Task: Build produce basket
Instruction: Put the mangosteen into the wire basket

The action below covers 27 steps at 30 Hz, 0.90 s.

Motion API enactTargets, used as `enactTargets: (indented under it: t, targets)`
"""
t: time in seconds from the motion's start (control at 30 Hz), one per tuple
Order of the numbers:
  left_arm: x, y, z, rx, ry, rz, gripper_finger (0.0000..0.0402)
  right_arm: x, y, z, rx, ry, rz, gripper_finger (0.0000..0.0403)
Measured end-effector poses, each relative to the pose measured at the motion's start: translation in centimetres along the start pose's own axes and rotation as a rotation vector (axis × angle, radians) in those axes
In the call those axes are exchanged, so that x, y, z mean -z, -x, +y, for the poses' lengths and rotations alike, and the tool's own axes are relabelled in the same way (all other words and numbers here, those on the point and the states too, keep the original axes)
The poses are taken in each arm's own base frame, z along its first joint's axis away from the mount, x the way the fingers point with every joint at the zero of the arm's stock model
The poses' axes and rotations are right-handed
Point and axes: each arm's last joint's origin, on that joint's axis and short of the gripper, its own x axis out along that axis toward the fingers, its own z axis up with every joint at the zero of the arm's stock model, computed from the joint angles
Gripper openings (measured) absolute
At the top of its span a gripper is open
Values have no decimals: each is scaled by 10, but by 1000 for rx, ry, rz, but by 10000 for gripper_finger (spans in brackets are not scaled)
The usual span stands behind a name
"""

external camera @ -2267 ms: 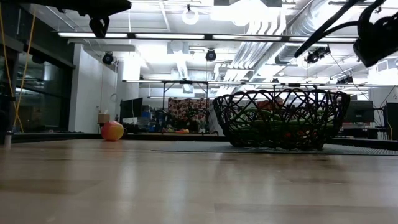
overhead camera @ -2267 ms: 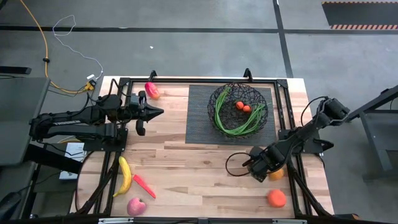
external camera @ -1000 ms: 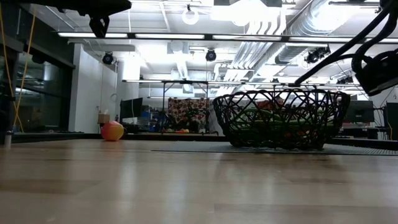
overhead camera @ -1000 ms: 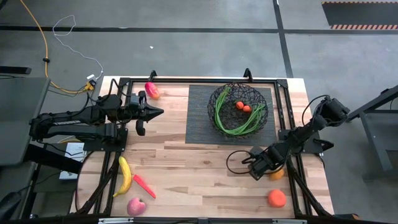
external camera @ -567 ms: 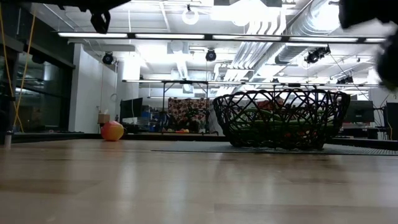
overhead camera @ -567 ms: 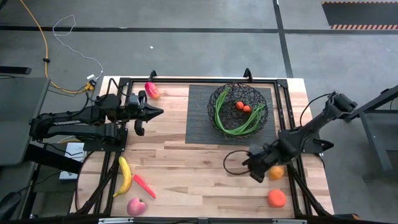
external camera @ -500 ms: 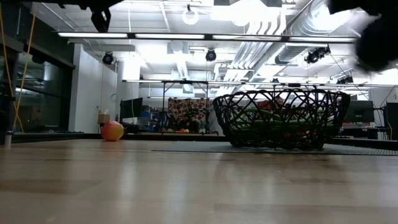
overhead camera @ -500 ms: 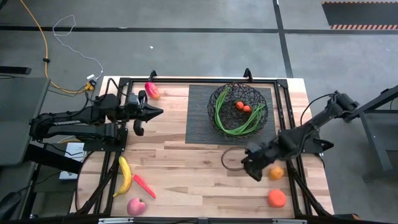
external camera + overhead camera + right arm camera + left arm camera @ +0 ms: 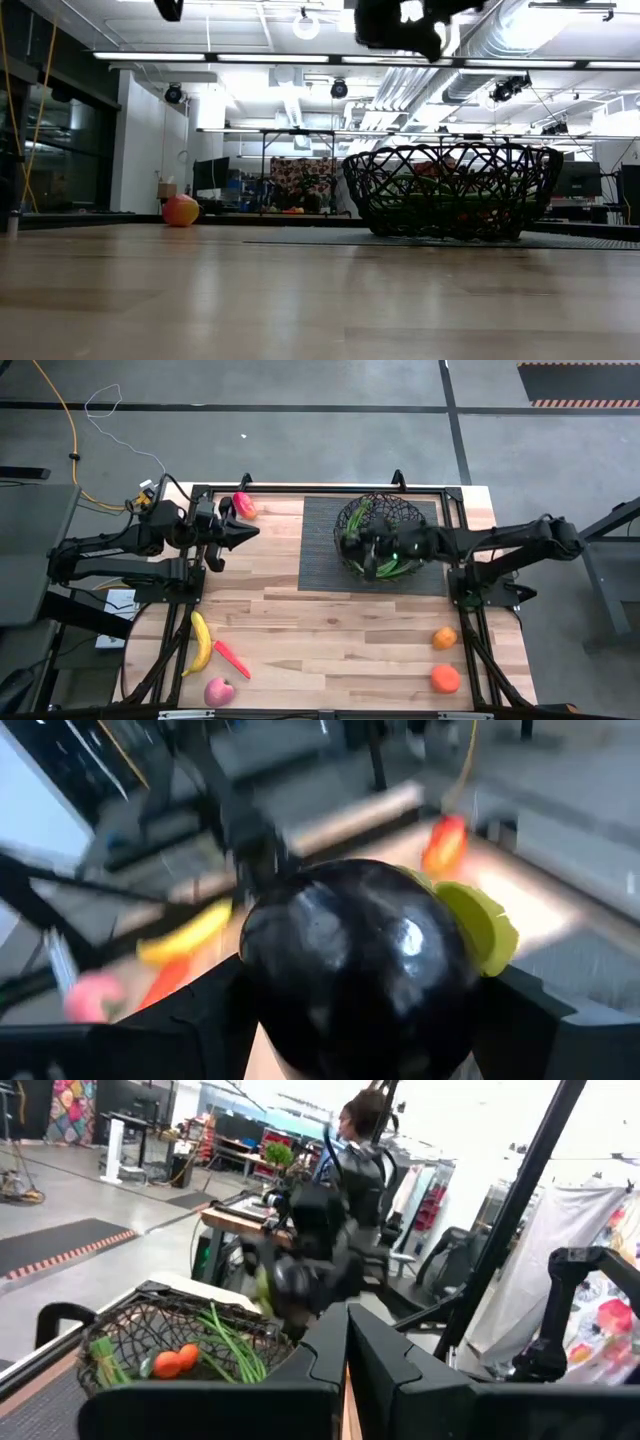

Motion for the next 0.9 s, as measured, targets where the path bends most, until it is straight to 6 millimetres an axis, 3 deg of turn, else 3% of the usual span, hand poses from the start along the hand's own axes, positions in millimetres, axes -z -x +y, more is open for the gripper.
enactTargets:
  t: [0.2, 0.33, 0.9]
  targets:
    - [2, -14, 1, 31, -42, 28, 0, -18, -2, -15, -66, 101, -107, 273]
    - [5, -22, 2, 66, -64, 49, 0, -17, -2, -13, -90, 175, -104, 273]
    - [2, -23, 2, 68, -128, 11, 0, -18, -2, -10, -109, 178, -115, 273]
